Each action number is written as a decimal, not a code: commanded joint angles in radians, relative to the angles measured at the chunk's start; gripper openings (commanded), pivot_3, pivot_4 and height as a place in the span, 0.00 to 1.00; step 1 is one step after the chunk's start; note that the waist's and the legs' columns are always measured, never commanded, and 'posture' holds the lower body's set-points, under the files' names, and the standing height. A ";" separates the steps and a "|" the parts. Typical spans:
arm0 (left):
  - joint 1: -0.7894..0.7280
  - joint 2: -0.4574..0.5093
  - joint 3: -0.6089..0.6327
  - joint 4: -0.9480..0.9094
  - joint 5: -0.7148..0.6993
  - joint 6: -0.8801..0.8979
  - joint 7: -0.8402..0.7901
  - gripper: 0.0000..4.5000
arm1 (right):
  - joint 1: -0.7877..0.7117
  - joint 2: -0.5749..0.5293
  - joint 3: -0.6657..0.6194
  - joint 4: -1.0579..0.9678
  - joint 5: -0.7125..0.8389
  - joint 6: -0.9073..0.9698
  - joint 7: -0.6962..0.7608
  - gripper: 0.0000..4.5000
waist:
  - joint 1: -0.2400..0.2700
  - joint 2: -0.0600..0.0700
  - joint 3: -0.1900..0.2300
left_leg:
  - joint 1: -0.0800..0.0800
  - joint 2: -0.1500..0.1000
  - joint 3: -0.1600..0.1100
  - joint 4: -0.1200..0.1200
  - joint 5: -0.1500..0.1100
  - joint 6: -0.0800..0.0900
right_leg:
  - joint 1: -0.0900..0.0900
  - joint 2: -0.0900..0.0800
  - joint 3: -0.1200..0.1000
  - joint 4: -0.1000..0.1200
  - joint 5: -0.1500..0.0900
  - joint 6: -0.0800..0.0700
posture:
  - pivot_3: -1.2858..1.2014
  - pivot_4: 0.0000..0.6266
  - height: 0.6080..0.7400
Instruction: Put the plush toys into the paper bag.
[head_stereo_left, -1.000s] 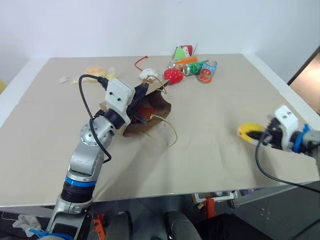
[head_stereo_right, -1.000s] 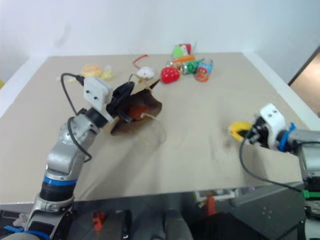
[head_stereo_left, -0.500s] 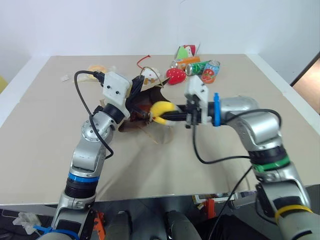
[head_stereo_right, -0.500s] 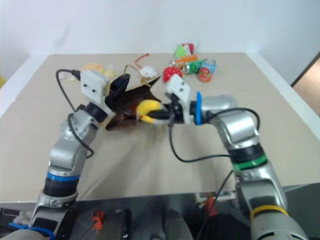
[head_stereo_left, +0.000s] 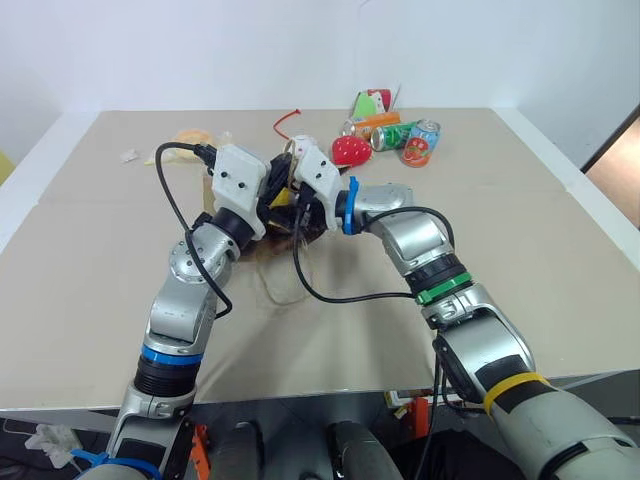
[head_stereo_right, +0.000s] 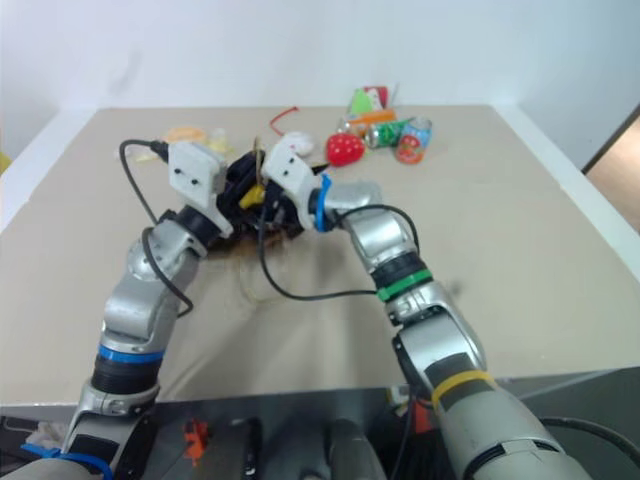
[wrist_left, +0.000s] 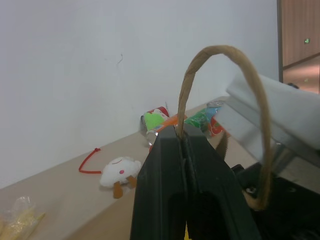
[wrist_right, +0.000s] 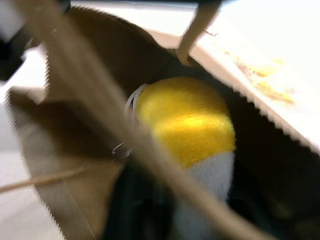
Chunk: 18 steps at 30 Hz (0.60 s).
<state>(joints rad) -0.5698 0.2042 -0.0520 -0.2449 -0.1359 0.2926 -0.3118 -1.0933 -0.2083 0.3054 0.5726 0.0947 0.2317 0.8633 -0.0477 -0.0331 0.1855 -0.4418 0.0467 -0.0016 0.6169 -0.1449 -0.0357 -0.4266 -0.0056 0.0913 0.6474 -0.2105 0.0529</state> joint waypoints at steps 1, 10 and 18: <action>-0.010 0.000 0.003 -0.046 0.003 0.002 0.008 0.00 | -0.032 -0.014 -0.052 -0.039 0.005 -0.028 0.003 0.59 | 0.000 0.000 0.000 | 0.000 0.000 0.000 0.000 0.000 0.000 | 0.000 0.000 0.000 0.000 0.000 0.000 | 0.52 0.24 1.00; -0.010 0.003 0.008 -0.028 -0.001 0.002 0.003 0.00 | 0.054 -0.093 -0.087 -0.284 0.024 0.091 0.021 0.99 | -0.001 0.000 0.000 | 0.000 0.000 0.000 -0.001 0.000 0.000 | 0.000 0.000 0.000 0.000 0.000 -0.001 | 0.52 0.24 1.00; -0.026 0.007 0.013 -0.011 -0.005 0.001 -0.006 0.00 | 0.104 -0.180 -0.145 -0.387 0.033 0.185 0.015 0.99 | 0.000 0.000 0.000 | 0.000 0.000 0.000 0.000 0.000 0.000 | 0.000 0.000 0.000 0.000 0.000 -0.001 | 0.52 0.24 1.00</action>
<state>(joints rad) -0.5704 0.2074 -0.0487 -0.2435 -0.1373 0.3041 -0.3160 -0.9899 -0.3610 0.2083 0.2417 0.1061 0.3985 0.8784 -0.0477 -0.0331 0.1855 -0.4415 0.0465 -0.0013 0.6166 -0.1449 -0.0358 -0.4267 -0.0060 0.0916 0.6475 -0.2109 0.0520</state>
